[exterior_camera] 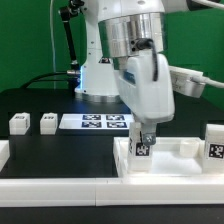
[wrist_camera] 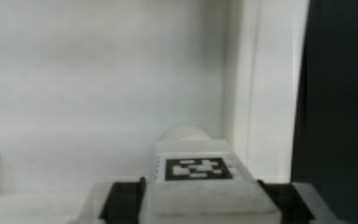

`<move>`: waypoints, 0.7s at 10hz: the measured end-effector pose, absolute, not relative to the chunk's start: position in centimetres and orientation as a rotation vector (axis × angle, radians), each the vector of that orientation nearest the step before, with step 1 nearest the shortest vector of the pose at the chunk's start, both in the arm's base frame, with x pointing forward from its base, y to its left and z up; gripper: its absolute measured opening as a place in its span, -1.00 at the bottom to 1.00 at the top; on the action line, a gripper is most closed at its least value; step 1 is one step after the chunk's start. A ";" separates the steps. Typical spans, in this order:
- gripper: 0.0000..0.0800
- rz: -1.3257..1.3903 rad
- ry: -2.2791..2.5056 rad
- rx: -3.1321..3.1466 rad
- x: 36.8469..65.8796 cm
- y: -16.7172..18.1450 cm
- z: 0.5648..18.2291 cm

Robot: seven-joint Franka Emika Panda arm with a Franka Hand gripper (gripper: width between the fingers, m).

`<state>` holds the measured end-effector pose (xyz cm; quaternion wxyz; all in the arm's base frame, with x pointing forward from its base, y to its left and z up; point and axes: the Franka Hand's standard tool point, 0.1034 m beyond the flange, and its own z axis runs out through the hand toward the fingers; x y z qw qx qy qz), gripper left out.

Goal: Assemble square table

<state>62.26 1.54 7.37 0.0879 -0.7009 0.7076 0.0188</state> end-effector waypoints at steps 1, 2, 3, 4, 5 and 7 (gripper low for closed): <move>-0.27 0.063 2.150 -2.043 62.2 1.5 7.3; -0.26 0.069 2.189 -2.002 62.2 1.5 7.3; -0.26 0.067 2.171 -2.021 62.2 1.5 7.2; 0.16 0.047 2.058 -2.134 62.2 1.4 7.2; 0.53 0.016 1.823 -2.339 62.2 1.1 7.1; 0.60 -0.002 1.610 -2.494 62.0 1.2 7.2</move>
Offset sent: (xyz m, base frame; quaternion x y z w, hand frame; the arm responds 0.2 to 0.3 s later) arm 0.0000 0.0000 0.0000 0.0000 0.0000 -0.0650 0.9979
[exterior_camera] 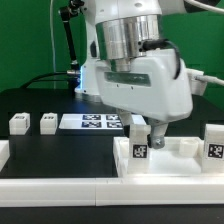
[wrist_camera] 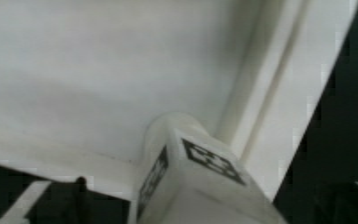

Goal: Assemble square table

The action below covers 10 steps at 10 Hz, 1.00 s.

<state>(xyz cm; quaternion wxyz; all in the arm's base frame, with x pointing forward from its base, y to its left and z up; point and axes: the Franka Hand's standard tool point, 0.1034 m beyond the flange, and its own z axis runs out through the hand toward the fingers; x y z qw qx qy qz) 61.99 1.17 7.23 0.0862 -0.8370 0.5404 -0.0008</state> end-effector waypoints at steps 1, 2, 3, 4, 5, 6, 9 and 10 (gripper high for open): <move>0.60 -0.011 1.525 -2.549 62.0 1.1 7.2; 0.62 -0.019 1.453 -2.592 62.0 1.0 7.1; 0.62 -0.029 1.354 -2.645 62.0 1.0 7.1; 0.62 -0.040 1.233 -2.709 62.0 1.0 7.1; 0.62 -0.067 0.967 -2.845 62.0 0.9 7.2; 0.62 -0.083 0.747 -2.933 62.1 1.0 7.2; 0.60 -0.169 0.569 -2.989 62.2 0.4 7.1; 0.60 -0.169 0.583 -2.986 62.3 0.3 7.1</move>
Offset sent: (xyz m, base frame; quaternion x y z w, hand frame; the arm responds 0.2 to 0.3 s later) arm 0.0000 0.0000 0.0000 0.0000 0.0000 -0.1938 0.9810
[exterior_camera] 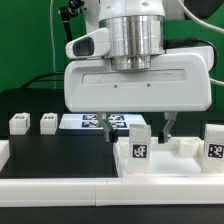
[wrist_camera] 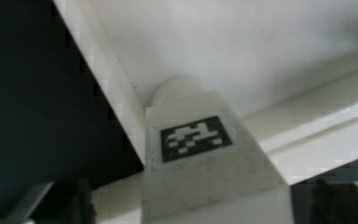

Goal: Assemble square table

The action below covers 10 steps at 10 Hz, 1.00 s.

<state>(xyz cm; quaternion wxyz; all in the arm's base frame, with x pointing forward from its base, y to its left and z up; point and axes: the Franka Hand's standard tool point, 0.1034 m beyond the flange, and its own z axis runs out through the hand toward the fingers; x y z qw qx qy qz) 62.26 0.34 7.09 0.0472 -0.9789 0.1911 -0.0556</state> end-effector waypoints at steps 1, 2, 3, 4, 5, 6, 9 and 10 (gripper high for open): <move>0.15 -0.166 0.661 -2.964 62.3 0.4 7.1; -0.28 -0.157 0.806 -2.923 62.2 0.4 7.0; -0.28 -0.154 0.866 -2.904 62.2 0.3 7.0; -0.27 -0.147 0.990 -2.861 62.2 0.3 7.0; -0.27 -0.141 1.083 -2.824 62.2 0.2 7.0; -0.27 -0.131 1.229 -2.759 62.2 0.2 7.0; -0.27 -0.039 1.862 -2.320 62.2 0.3 7.1; -0.27 -0.004 2.026 -2.145 62.2 0.3 7.1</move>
Offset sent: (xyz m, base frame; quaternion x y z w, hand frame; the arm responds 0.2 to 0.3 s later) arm 0.0000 0.0000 0.0000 0.0000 0.0000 0.1938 0.9810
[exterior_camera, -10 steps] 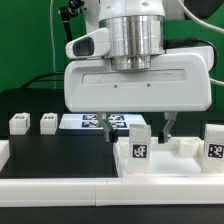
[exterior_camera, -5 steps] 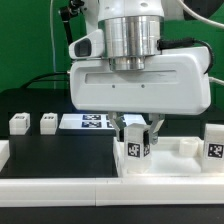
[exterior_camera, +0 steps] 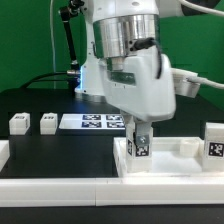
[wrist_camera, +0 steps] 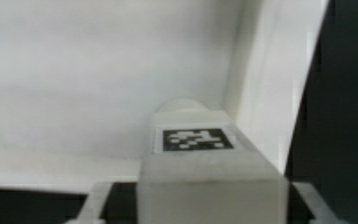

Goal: Assemble square table

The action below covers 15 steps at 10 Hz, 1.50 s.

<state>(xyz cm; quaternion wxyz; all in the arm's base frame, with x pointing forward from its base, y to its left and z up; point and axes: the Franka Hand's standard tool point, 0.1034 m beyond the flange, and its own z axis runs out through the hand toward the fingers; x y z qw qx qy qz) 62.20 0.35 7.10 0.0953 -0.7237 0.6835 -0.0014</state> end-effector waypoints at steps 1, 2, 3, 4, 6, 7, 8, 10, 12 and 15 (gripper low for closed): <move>-0.27 0.037 2.164 -1.956 62.2 0.3 7.1; -0.27 0.049 2.208 -1.898 62.2 0.3 7.0; -0.27 0.061 2.300 -1.799 62.1 0.3 6.9; -0.27 0.058 2.312 -1.794 62.1 0.3 6.8; -0.26 0.043 2.224 -1.903 62.1 0.2 6.8; 0.26 0.019 2.061 -2.078 62.0 0.3 6.6; 0.26 -0.002 1.882 -2.241 62.0 0.4 6.6; 0.60 -0.025 1.729 -2.364 61.9 0.4 6.5; 0.62 -0.028 1.702 -2.383 61.9 0.3 6.5; 0.62 -0.028 1.702 -2.383 61.9 0.3 6.5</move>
Offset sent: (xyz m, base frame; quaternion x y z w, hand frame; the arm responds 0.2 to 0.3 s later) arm -0.0040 -0.0037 -0.0010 -0.0176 0.0496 0.1207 0.9913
